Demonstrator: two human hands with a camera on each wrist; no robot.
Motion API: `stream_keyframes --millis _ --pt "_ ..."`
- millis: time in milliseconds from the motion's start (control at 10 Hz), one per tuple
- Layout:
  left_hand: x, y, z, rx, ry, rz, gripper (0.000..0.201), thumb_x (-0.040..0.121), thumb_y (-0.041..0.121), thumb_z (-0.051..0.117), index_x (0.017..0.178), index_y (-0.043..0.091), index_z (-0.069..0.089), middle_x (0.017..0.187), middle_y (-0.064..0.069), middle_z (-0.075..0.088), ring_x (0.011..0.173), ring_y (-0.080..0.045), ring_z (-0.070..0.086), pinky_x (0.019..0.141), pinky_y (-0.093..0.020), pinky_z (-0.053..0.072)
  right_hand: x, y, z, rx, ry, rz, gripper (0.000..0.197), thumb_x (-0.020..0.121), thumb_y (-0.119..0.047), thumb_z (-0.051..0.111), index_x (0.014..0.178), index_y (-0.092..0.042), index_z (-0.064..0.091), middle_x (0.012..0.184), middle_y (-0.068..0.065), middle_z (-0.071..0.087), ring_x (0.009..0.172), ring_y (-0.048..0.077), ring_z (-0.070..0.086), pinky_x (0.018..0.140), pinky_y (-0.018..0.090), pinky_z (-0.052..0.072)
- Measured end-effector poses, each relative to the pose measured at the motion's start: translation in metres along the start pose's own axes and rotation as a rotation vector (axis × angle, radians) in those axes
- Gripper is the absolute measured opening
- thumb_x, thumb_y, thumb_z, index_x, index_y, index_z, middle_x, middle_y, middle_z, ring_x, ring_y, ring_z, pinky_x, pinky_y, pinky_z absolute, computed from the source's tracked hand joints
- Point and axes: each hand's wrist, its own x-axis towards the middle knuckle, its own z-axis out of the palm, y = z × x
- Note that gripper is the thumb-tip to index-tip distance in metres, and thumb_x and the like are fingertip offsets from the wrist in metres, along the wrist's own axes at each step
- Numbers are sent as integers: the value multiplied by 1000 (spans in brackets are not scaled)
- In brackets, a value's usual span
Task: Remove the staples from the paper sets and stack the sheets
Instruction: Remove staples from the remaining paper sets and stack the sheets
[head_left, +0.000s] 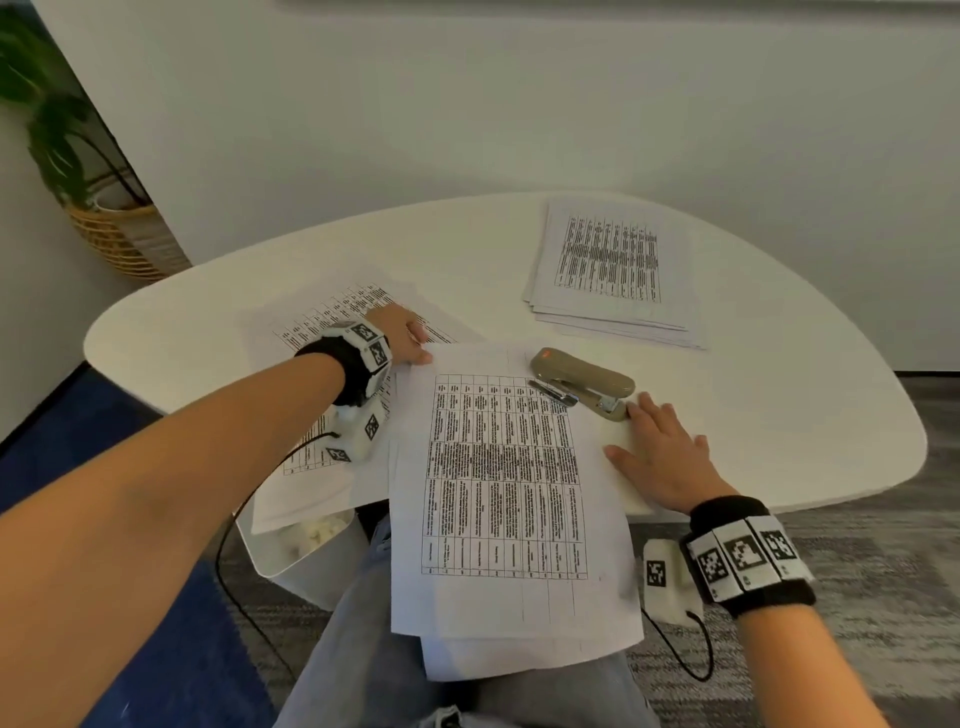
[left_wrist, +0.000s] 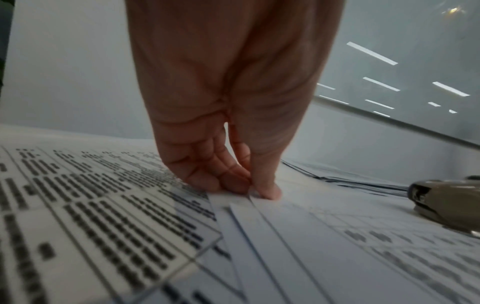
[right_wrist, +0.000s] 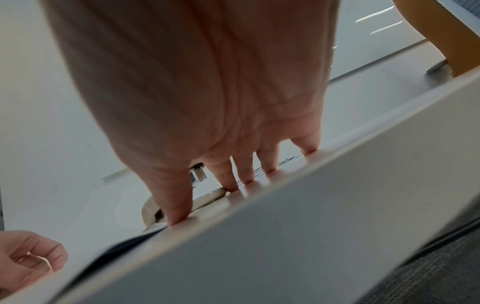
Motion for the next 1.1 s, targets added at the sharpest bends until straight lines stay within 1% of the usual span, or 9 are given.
stream_keyframes --millis 100,300,500,600,700,800,900,1000,1100 --pt "-2 4 4 -1 67 -8 29 80 24 74 104 9 69 112 -8 67 108 -23 60 94 -29 45 -1 0 -1 -1 -3 0 66 96 -46 40 150 -20 11 159 -2 -2 146 20 -2 114 54 11" --pt "-1 9 1 -41 46 -57 17 84 18 70 97 9 73 102 -5 70 105 -23 63 79 -25 49 -1 0 -1 8 -8 -1 66 96 -47 40 150 -21 11 159 -3 -3 147 20 -3 114 54 9" --pt "-3 15 -7 -42 17 -117 16 84 18 68 100 14 70 95 -3 64 95 -20 60 83 -27 47 0 1 0 -4 -3 -5 66 96 -47 39 150 -21 11 159 -2 -2 147 21 -2 114 54 11" --pt "-4 16 -11 -75 40 -93 15 83 13 67 97 12 73 96 -2 67 102 -19 63 83 -26 48 0 1 0 0 -1 -7 66 96 -47 39 150 -21 12 159 -3 -3 147 21 -2 114 55 10" --pt "-5 8 -11 -147 63 -84 18 82 10 69 99 11 74 104 -5 71 98 -18 63 83 -23 48 -1 0 1 3 2 -12 66 96 -46 40 150 -20 13 159 -2 -2 147 21 -2 114 55 11" --pt "-7 3 -8 -205 89 -52 17 83 6 68 98 10 74 100 -6 71 95 -17 64 82 -21 48 -2 0 0 6 -2 -8 66 96 -47 39 150 -20 12 160 -1 -3 147 22 -2 114 55 9" --pt "-9 1 -4 -250 141 -11 16 84 3 67 98 6 73 99 -9 70 89 -17 63 83 -24 50 -3 0 0 8 -6 -6 67 96 -47 39 150 -19 11 160 -1 -3 147 23 -3 114 55 8" --pt "-10 0 -5 -361 165 -29 16 87 -1 62 100 -1 71 100 -16 70 89 -27 67 85 -35 55 -3 -1 -1 10 -3 -5 67 97 -46 39 150 -19 11 160 -1 -3 147 22 -3 114 55 8" --pt "-12 0 -10 -484 213 -56 17 88 -8 55 100 -7 68 84 -17 68 72 -24 67 62 -23 59 -3 -1 0 7 -3 -5 67 96 -46 39 150 -19 11 160 -1 -3 147 22 -3 114 55 8"
